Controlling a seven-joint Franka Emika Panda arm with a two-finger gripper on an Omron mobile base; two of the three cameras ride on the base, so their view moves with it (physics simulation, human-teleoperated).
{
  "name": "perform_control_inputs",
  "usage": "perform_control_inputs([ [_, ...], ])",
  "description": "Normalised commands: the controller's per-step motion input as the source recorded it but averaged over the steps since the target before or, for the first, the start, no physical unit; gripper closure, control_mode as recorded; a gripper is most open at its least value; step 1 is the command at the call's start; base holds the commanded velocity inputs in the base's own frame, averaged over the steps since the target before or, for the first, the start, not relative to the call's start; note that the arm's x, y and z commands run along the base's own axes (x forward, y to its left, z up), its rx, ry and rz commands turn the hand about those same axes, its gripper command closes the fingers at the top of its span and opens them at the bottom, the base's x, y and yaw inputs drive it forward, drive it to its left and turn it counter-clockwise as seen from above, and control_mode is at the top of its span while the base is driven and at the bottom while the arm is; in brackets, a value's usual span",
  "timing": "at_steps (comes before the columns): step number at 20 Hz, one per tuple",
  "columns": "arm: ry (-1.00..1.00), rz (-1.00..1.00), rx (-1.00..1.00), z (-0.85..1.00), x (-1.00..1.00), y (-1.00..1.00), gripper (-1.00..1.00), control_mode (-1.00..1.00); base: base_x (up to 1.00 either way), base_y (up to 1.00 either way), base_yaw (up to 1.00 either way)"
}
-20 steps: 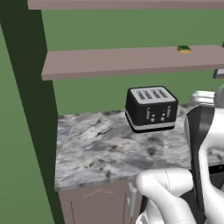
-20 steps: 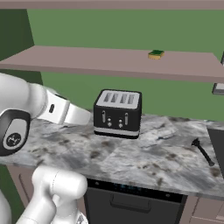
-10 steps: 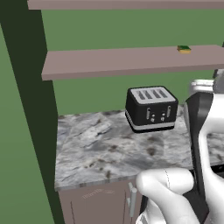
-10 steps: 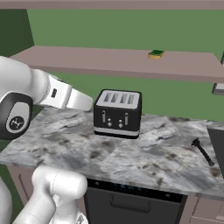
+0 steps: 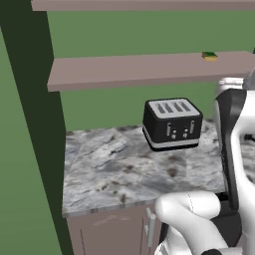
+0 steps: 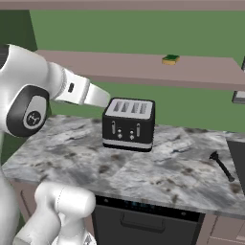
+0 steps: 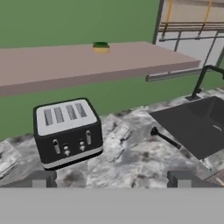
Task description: Locate and retrieve the dish brush and sponge from the cabinet. Place them next to the sink.
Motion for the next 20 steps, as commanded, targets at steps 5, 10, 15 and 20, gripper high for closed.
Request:
perform_control_inputs([
  [5,-0.03,0.06,0.04,0.08,0.33,-0.12,-1.00,-1.00,0.00,0.00,0.00],
  [10,-0.11,0.02,0.01,0.01,0.42,-0.12,-1.00,-1.00,0.00,0.00,0.00],
  [15,-0.09,0.00,0.00,0.09,0.41,-0.09,-1.00,-1.00,0.00,0.00,0.00],
  [20,0.01,0.00,-0.04,0.24,0.41,-0.08,-1.00,-1.00,0.00,0.00,0.00],
])
